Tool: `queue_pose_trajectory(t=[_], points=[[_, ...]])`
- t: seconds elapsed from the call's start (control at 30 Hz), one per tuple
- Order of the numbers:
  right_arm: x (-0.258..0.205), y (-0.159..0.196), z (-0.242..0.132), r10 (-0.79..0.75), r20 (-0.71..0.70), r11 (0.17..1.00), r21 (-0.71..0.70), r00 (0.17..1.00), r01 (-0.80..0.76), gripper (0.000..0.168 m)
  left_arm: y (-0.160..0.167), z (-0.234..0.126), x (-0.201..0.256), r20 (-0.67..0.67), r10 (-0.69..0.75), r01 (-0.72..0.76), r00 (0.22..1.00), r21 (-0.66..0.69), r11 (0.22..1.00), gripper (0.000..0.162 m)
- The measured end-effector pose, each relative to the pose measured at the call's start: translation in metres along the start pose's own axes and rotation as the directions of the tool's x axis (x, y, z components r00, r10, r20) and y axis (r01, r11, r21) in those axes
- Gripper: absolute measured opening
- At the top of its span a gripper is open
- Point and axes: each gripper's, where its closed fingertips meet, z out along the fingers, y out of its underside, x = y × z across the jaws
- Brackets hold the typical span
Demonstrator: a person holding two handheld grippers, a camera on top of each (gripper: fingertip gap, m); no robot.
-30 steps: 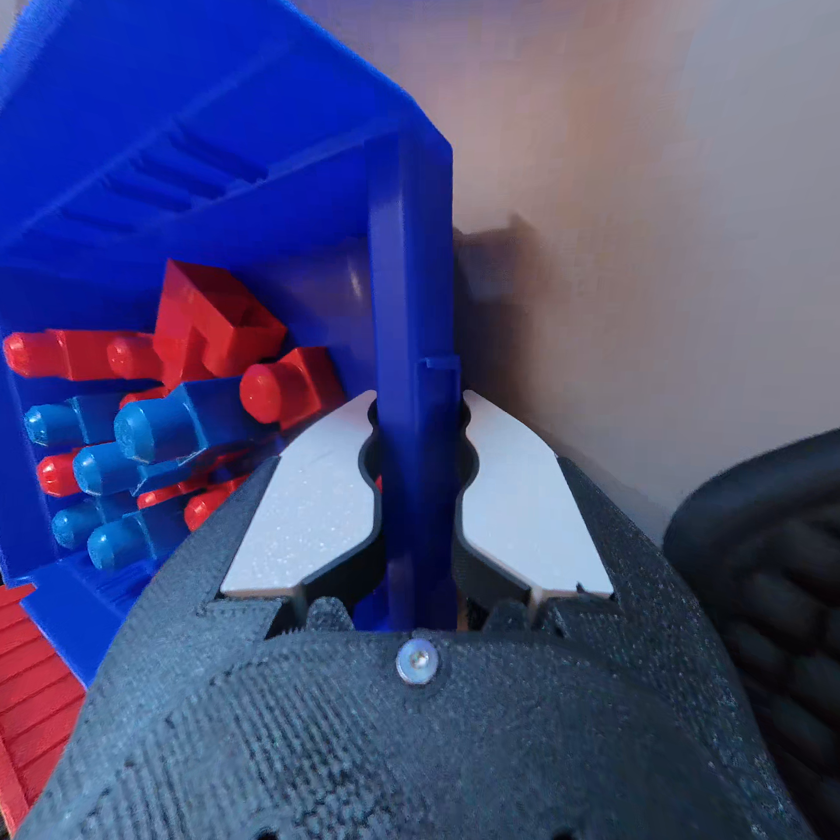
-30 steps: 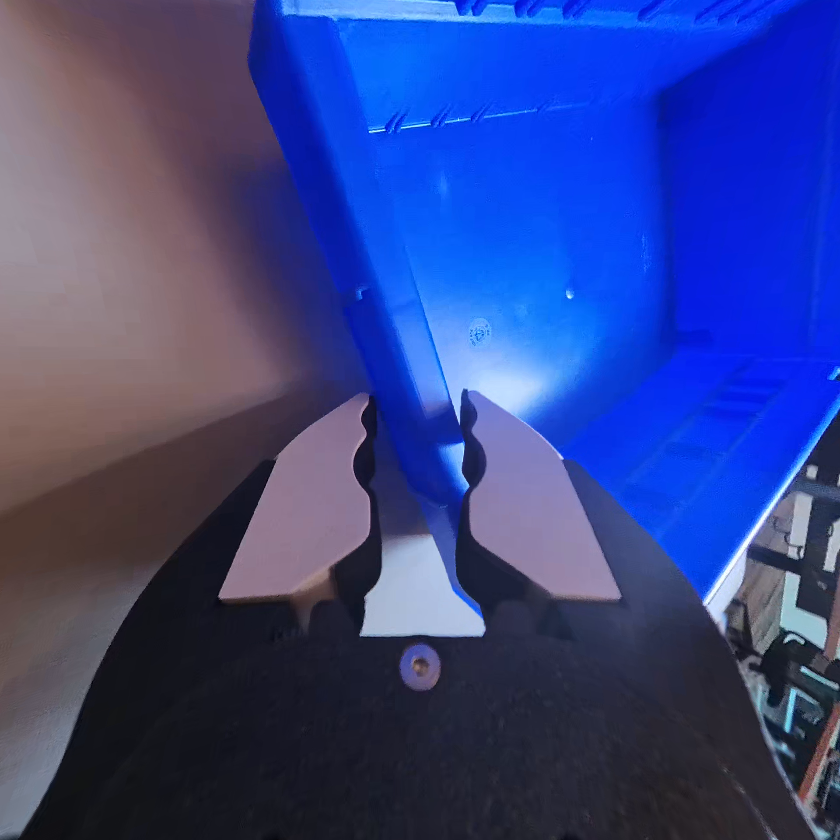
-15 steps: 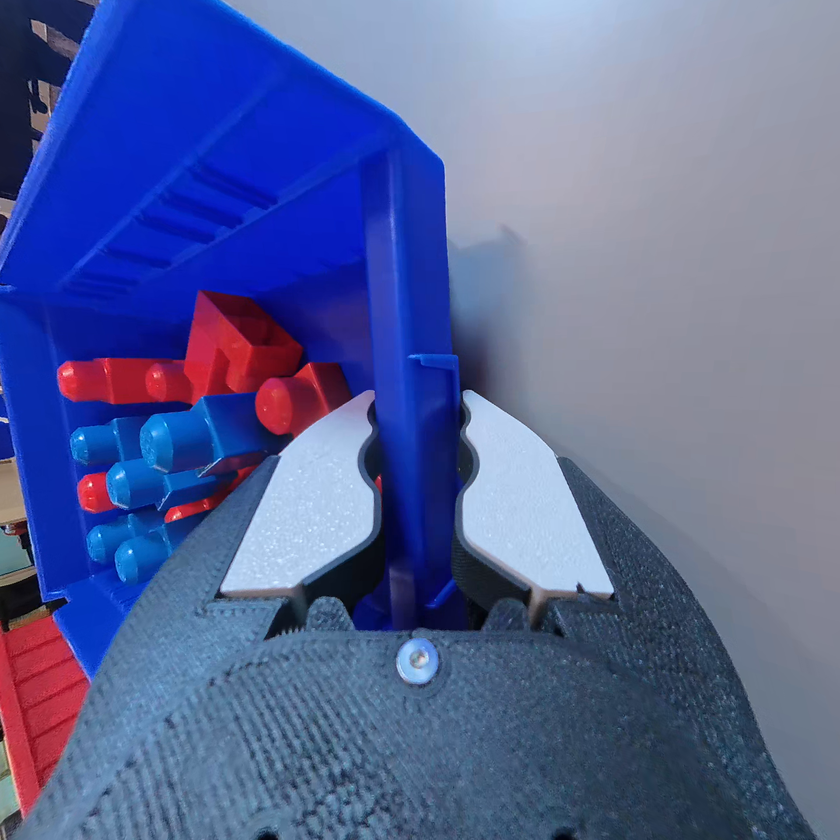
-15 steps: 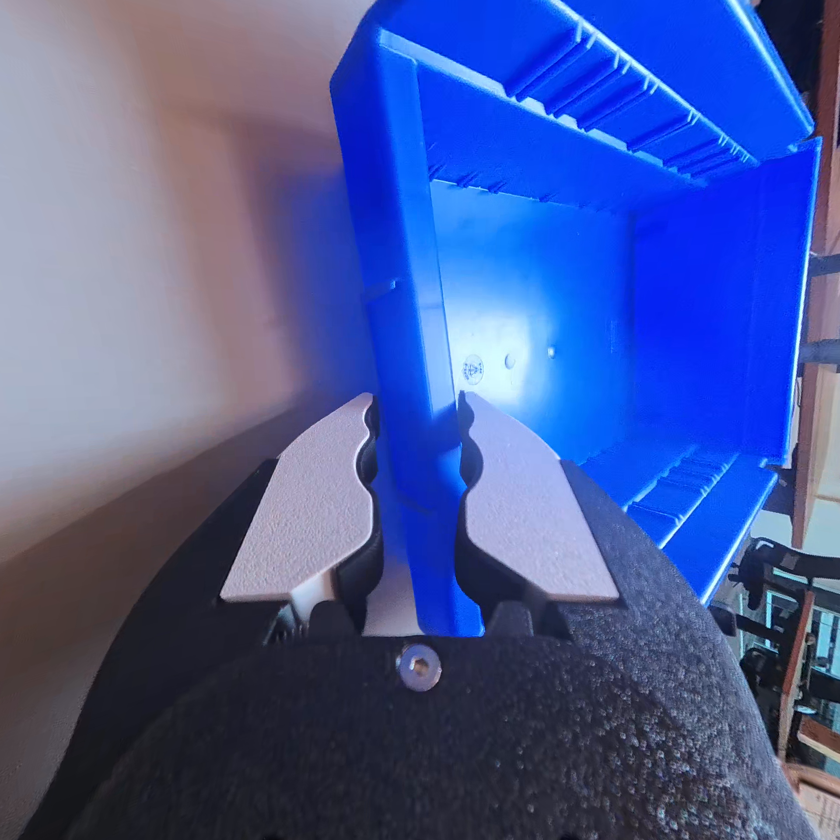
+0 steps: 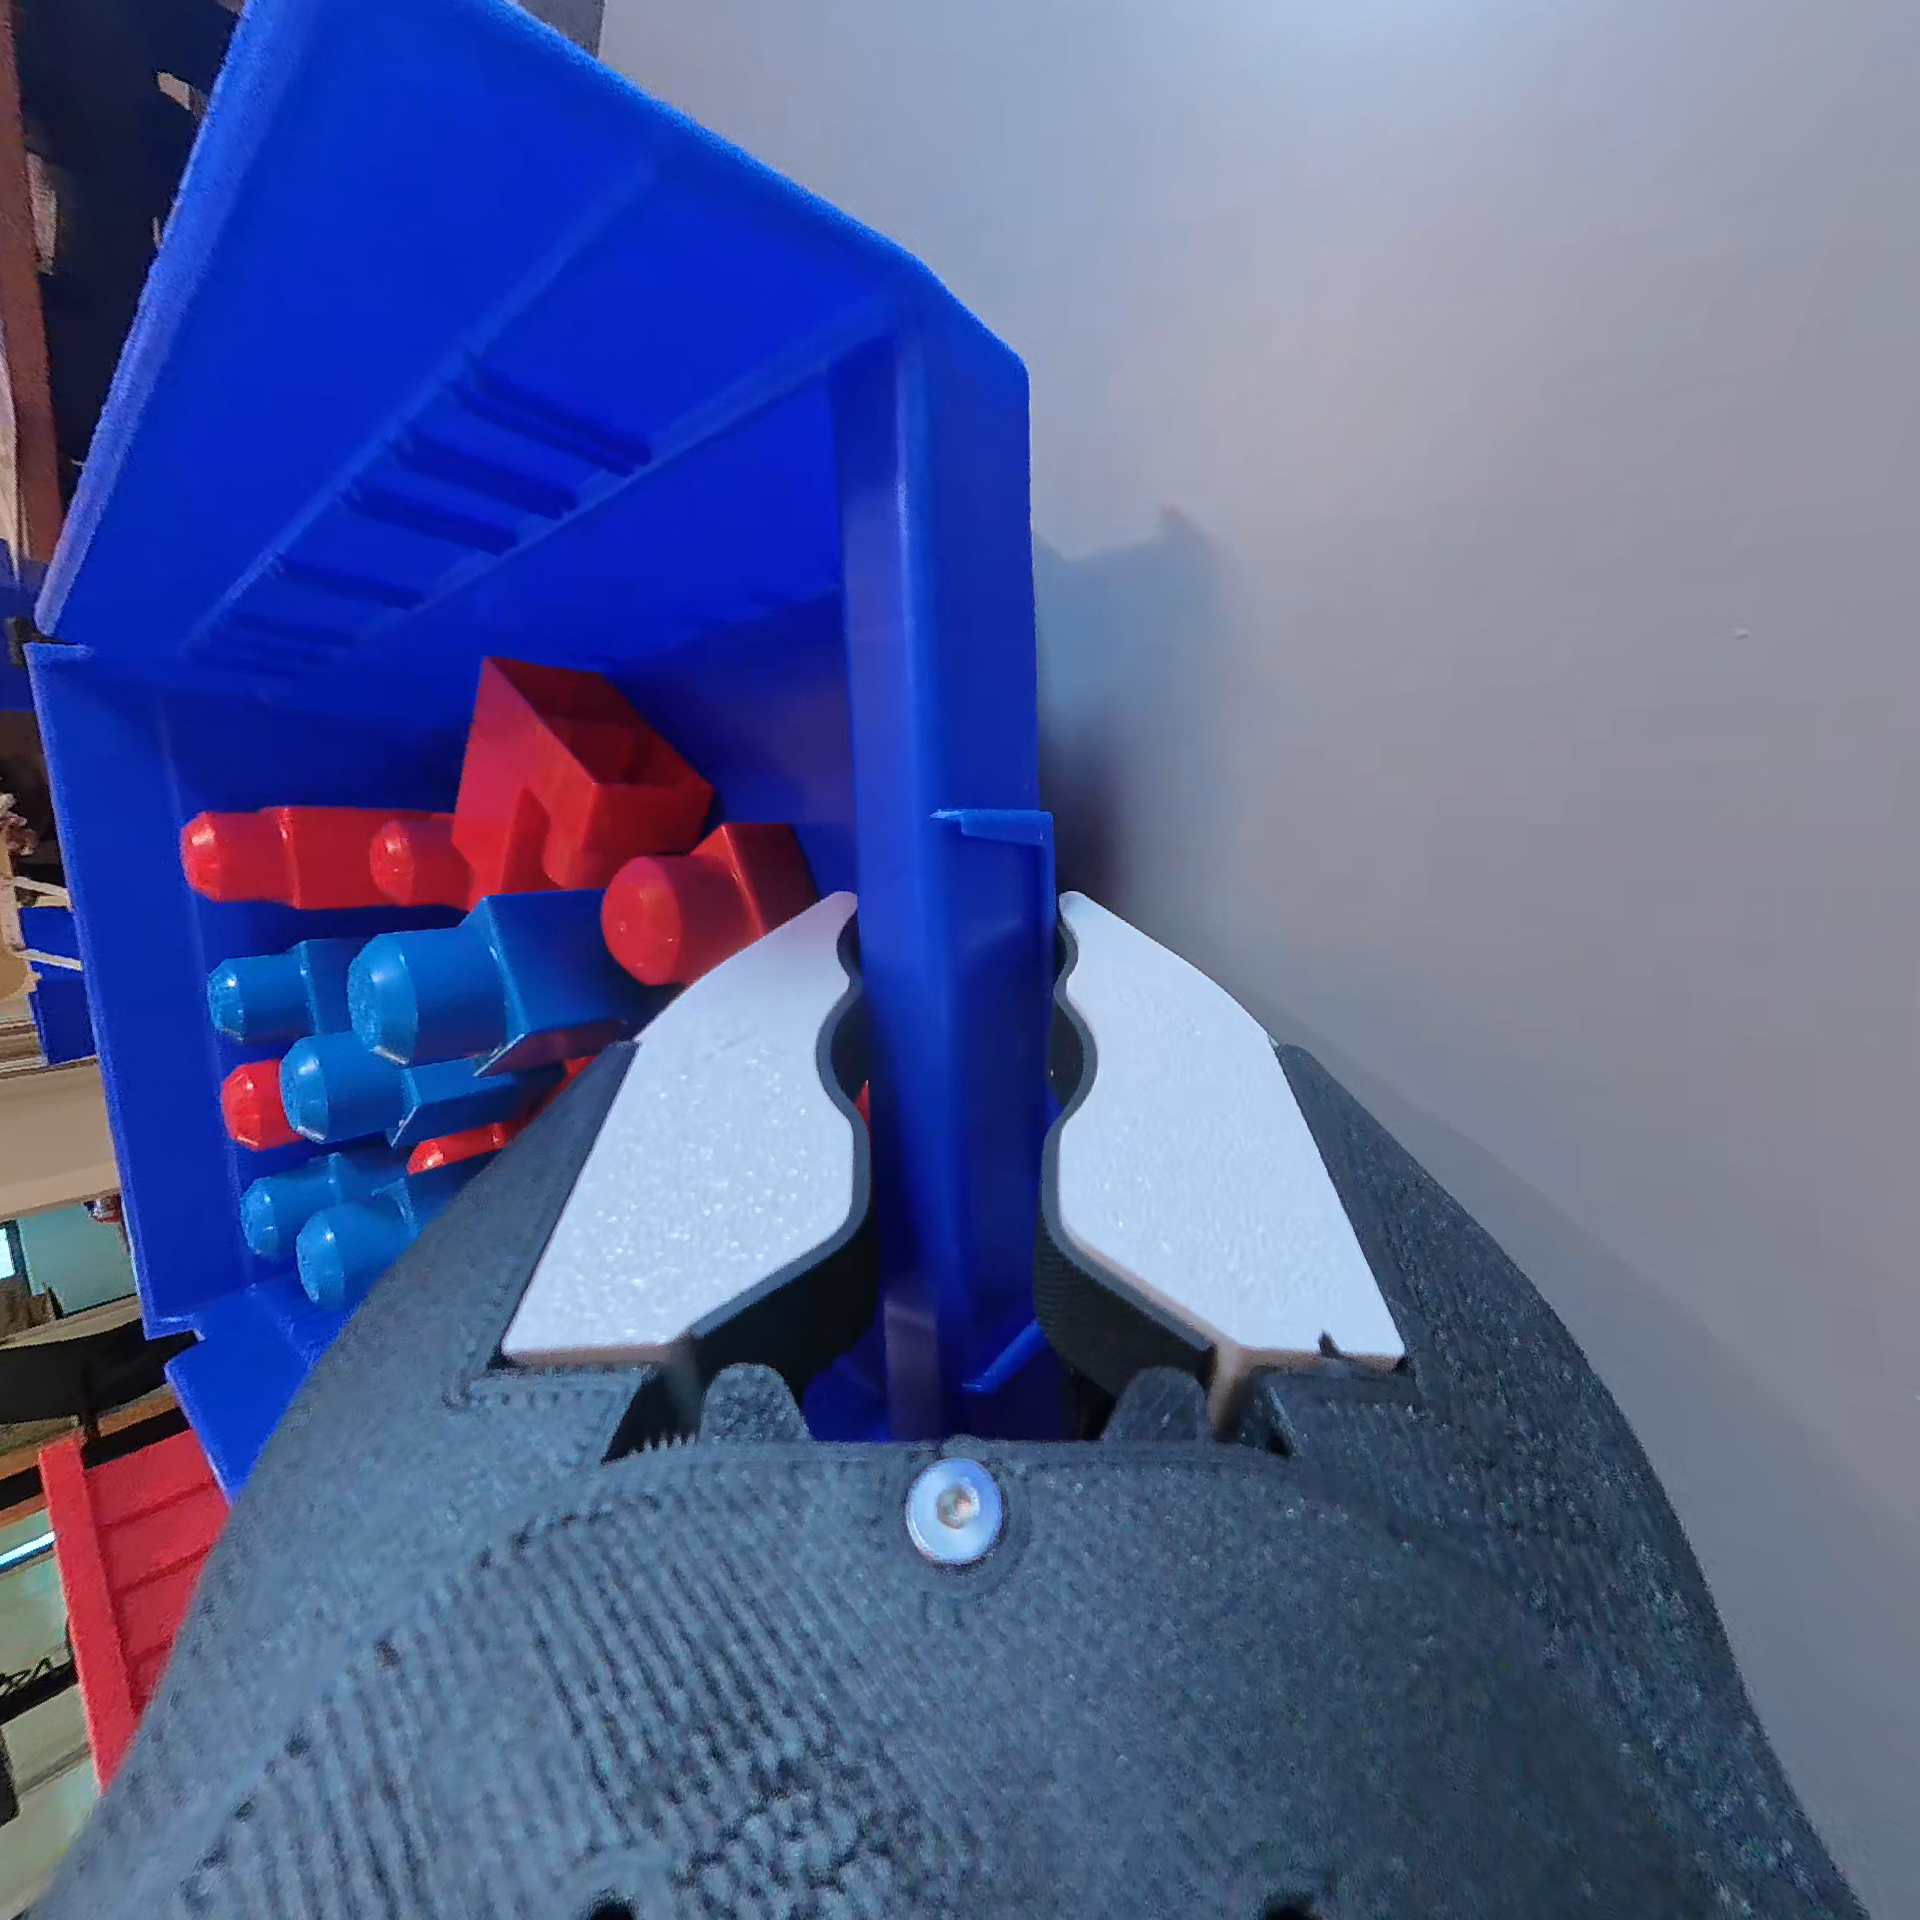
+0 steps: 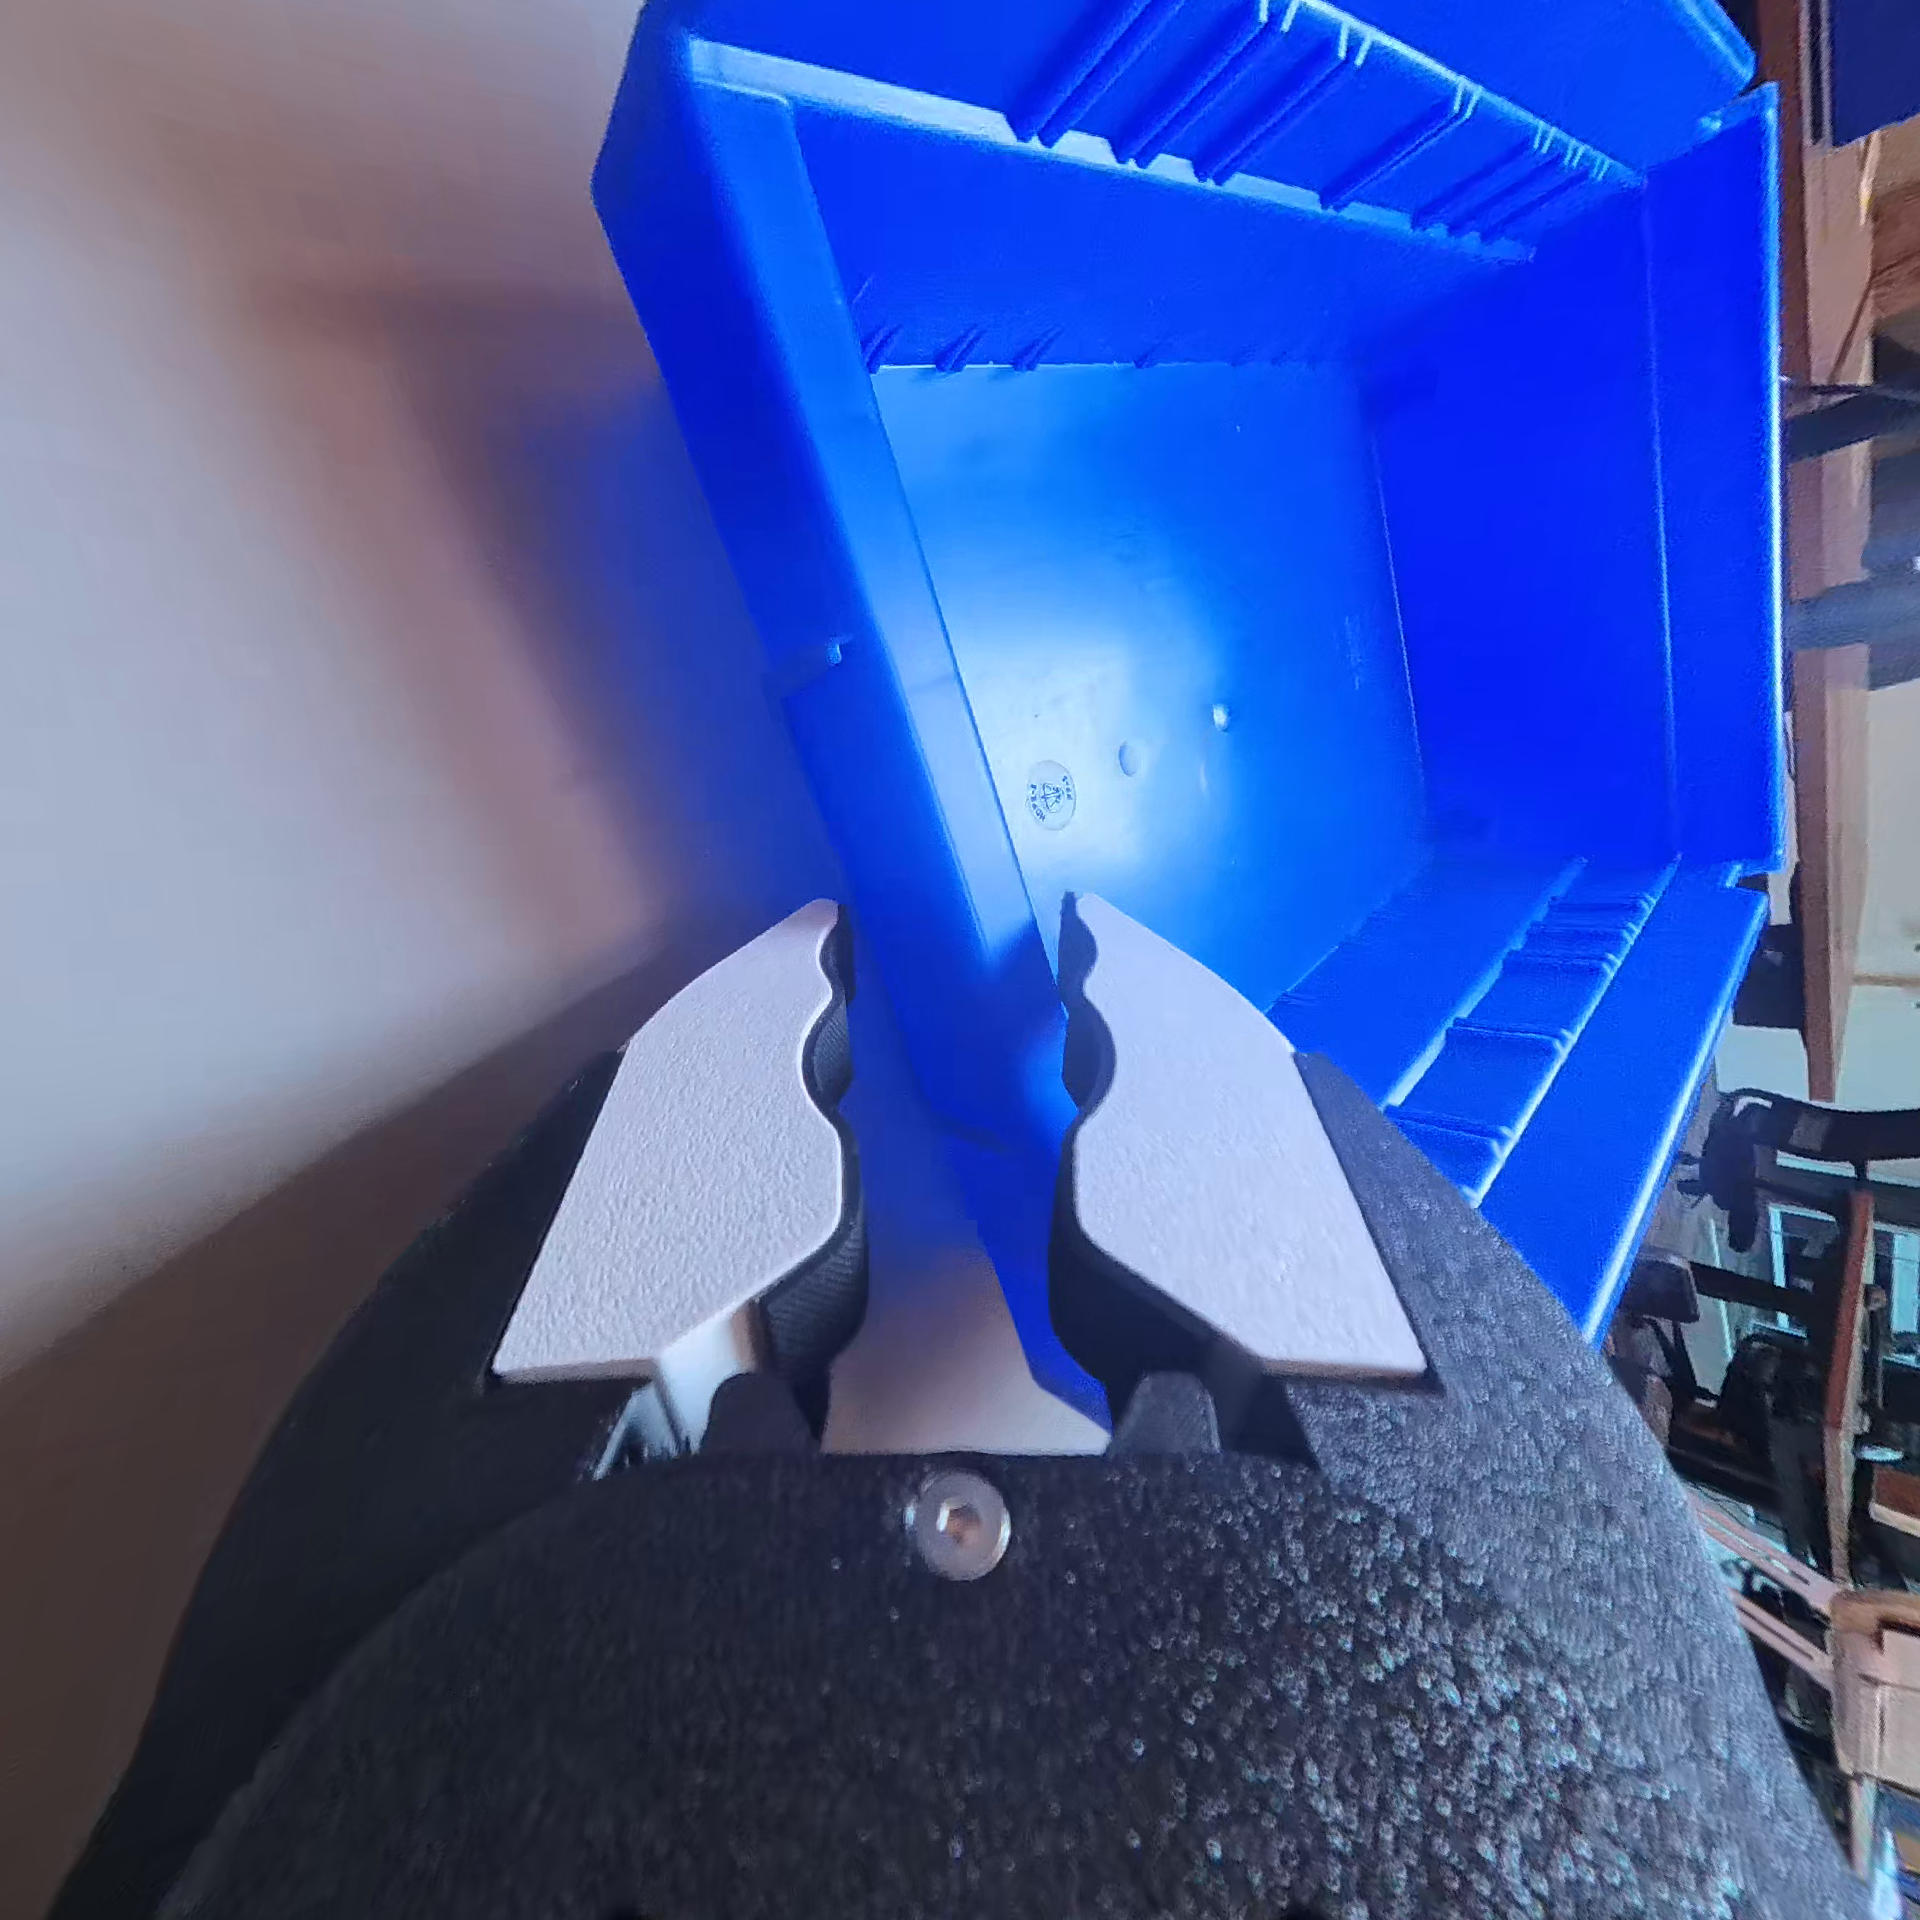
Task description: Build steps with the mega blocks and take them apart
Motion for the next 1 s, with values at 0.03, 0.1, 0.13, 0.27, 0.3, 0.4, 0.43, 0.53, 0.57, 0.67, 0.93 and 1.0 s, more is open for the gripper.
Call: queue_pose_trajectory(t=[0.03,0.1,0.13,0.27,0.3,0.4,0.43,0.53,0.57,0.67,0.93,1.0], points=[[0.0,0.001,-0.001,0.009,-0.003,1.0,0.001,1.0,-0.009,0.039,0.001,0.0,-0.001,0.007,-0.012,0.012,1.0,-0.005,1.0,0.032],[0.0,-0.003,-0.005,0.062,0.01,0.997,0.038,0.998,-0.062,0.039,0.004,-0.002,-0.001,0.005,-0.082,0.082,0.997,-0.02,0.996,0.036],[-0.001,-0.012,-0.01,0.108,0.036,0.989,0.093,0.994,-0.111,0.039,0.001,-0.007,0.0,-0.016,-0.127,0.128,0.992,0.004,0.992,0.04],[0.003,-0.065,-0.047,0.278,0.188,0.868,0.372,0.942,-0.33,0.04,-0.023,-0.04,-0.024,-0.056,-0.367,0.37,0.929,0.22,0.902,0.04],[0.004,-0.079,-0.057,0.302,0.222,0.82,0.436,0.927,-0.371,0.039,-0.029,-0.049,-0.035,-0.06,-0.426,0.425,0.903,0.271,0.864,0.041],[0.006,-0.108,-0.076,0.354,0.275,0.699,0.558,0.894,-0.448,0.039,-0.036,-0.062,-0.07,-0.078,-0.61,0.594,0.789,0.351,0.724,0.038],[0.004,-0.113,-0.078,0.362,0.282,0.676,0.578,0.889,-0.458,0.039,-0.035,-0.062,-0.08,-0.089,-0.659,0.643,0.747,0.348,0.682,0.039],[-0.007,-0.122,-0.075,0.367,0.272,0.656,0.602,0.889,-0.455,0.038,-0.021,-0.047,-0.112,-0.041,-0.772,0.746,0.634,0.297,0.596,0.041],[-0.012,-0.124,-0.073,0.359,0.265,0.662,0.604,0.895,-0.444,0.038,-0.011,-0.037,-0.12,0.009,-0.784,0.757,0.621,0.253,0.603,0.043],[-0.02,-0.125,-0.07,0.34,0.26,0.674,0.603,0.904,-0.427,0.037,0.011,-0.005,-0.11,0.035,-0.774,0.774,0.632,0.007,0.633,0.067],[-0.027,-0.128,-0.069,0.35,0.294,0.662,0.594,0.889,-0.457,0.033,0.026,0.029,-0.09,0.018,-0.714,0.707,0.7,-0.159,0.69,0.045],[-0.029,-0.129,-0.07,0.343,0.288,0.664,0.599,0.894,-0.447,0.032,0.018,0.02,-0.098,0.035,-0.698,0.697,0.716,-0.094,0.711,0.037]])
